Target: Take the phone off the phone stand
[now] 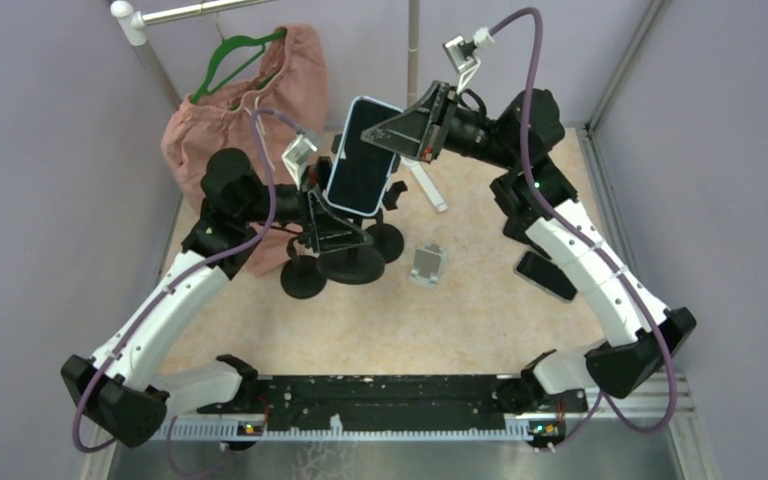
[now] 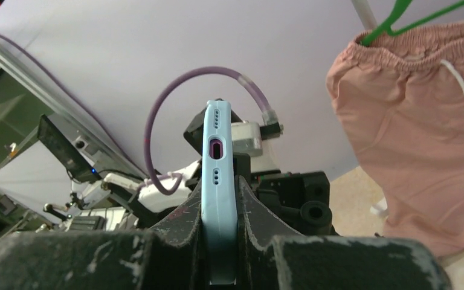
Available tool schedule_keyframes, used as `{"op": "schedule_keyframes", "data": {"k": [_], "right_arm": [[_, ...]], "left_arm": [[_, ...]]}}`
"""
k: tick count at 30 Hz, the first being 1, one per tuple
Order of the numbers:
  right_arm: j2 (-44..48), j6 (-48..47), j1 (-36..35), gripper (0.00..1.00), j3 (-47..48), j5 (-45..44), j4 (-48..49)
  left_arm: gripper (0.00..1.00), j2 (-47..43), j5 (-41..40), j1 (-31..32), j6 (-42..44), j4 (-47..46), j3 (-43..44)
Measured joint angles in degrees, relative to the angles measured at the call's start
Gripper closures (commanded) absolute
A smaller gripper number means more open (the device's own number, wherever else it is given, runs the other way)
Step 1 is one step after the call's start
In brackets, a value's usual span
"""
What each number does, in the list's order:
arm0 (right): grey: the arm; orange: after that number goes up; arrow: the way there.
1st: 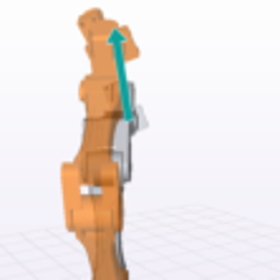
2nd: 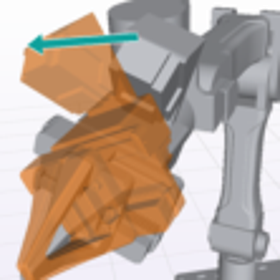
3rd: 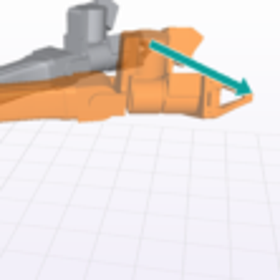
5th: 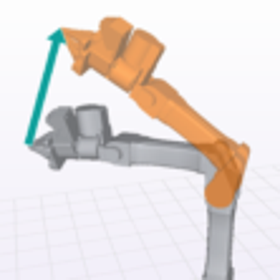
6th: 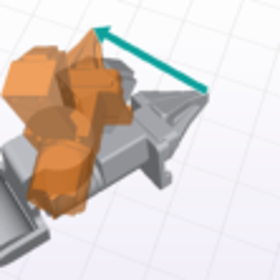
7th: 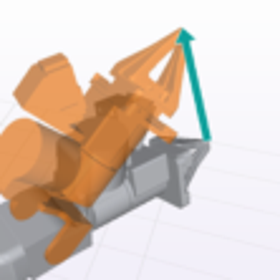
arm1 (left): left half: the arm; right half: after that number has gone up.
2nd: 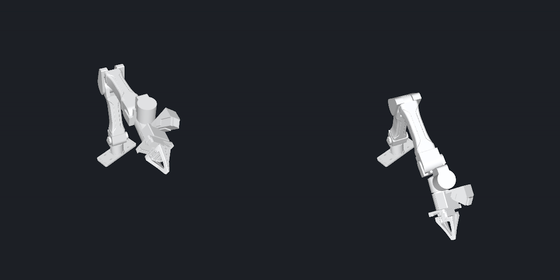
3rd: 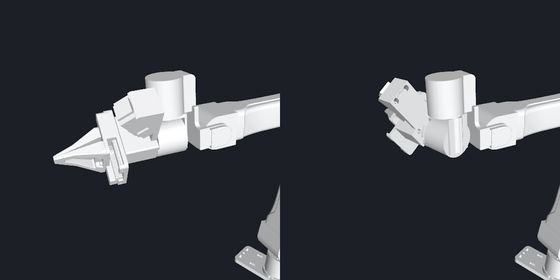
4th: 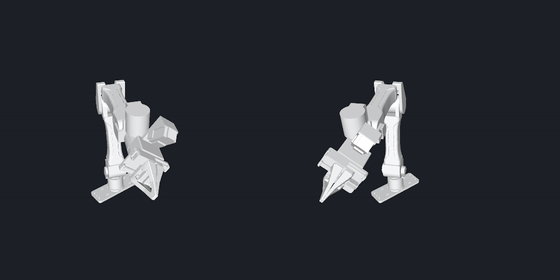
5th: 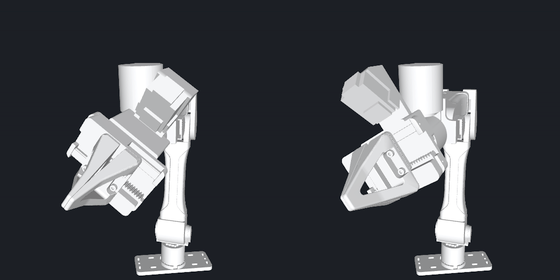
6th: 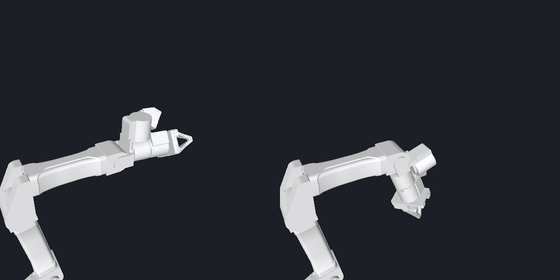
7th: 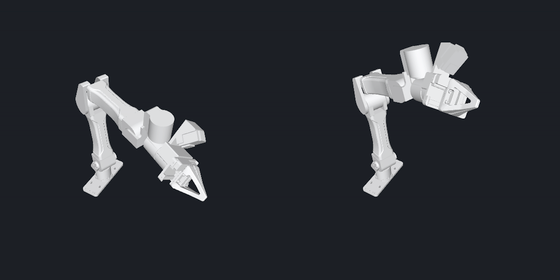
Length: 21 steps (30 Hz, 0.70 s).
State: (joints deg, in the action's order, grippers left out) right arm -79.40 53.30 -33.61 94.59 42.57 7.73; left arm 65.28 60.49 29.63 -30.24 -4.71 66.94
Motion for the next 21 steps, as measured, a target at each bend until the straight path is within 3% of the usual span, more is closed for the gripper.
{"op": "schedule_keyframes", "data": {"k": [4, 11, 14, 18, 21], "right_arm": [[2.97, 1.49, 0.02, 1.0, -6.56, 0.15, 3.89], [4.46, 5.49, -1.07, 1.0, -9.68, 1.44, 9.99], [5.46, 5.09, -3.3, 1.0, -10.88, 1.33, 11.08], [7.45, 1.07, -6.03, 1.0, -12.59, -1.86, 10.69], [9.51, -1.99, -6.78, 0.84, -14.05, -3.8, 9.44]], "left_arm": [[0.42, -0.63, 0.42, 0.02, 1.88, 0.31, -1.64], [0.79, -0.94, -0.7, -0.11, 6.43, 0.79, -2.38], [1.0, -1.46, -1.86, -0.31, 6.6, 0.87, -2.97], [1.0, -1.92, -1.68, -0.42, 8.0, 0.92, -3.08], [1.0, -2.03, -1.49, -0.11, 9.05, 1.6, -3.08]]}}
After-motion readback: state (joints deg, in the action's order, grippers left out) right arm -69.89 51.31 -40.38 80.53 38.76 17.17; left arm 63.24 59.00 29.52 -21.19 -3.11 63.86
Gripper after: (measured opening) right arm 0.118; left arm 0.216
